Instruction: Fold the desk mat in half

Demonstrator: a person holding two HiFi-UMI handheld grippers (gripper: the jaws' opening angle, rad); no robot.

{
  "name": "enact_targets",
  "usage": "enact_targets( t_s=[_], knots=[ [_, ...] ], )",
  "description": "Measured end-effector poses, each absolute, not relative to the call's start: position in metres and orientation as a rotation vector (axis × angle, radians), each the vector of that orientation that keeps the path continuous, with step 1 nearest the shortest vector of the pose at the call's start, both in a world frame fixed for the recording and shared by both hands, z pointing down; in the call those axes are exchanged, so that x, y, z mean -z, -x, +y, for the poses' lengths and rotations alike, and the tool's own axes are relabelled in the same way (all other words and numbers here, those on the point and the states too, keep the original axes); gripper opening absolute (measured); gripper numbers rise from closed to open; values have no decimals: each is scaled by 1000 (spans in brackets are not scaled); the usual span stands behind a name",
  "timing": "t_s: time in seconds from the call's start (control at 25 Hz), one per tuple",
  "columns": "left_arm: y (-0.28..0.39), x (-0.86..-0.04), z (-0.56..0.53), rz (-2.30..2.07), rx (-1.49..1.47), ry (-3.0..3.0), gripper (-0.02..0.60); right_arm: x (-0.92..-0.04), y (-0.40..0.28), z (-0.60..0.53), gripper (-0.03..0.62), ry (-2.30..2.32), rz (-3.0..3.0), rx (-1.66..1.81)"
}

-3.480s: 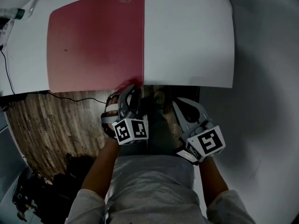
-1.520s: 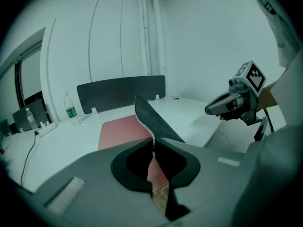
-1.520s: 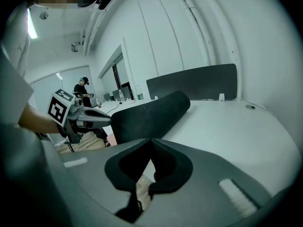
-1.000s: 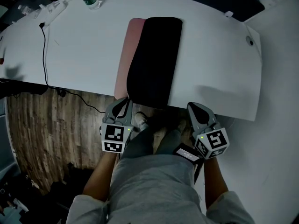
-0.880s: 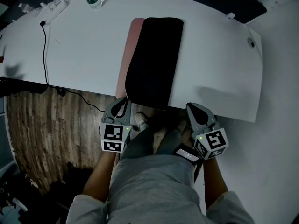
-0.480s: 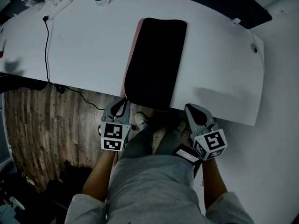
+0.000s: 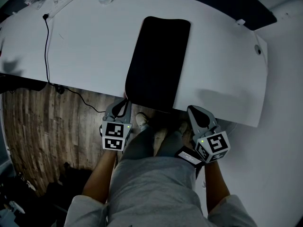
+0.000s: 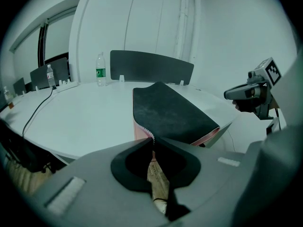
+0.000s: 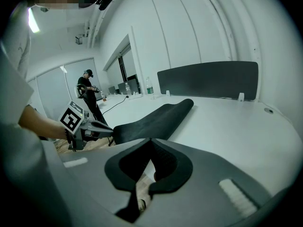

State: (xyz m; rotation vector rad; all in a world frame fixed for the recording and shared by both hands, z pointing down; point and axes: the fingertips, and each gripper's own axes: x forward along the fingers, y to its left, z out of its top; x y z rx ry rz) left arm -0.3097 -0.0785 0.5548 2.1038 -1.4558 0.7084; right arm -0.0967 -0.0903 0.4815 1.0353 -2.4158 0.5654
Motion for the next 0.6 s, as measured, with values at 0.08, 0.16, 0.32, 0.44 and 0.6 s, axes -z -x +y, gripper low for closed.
enact_targets(
  t_s=[0.08,0.16,0.32,0.44,0.6],
  knots=[
    [310,-558,-78,-1446,-712,-2100,40,-482,97,-90,6,-1039,-2412,-567],
    [310,-563,-77,-1432,-705,-2090,41,-483,97,-89,6,-1045,-2407,-569],
    [312,-573,-75,-1409,-695,-2059,44,-483,101,-87,6,-1053,-2402,-570],
    [316,-580,-74,-1401,-685,-2025,52,-483,103,-87,6,-1057,-2398,-574],
    [318,-586,-74,-1388,-684,-1998,67,-485,102,-86,6,-1062,-2392,-580]
  ],
)
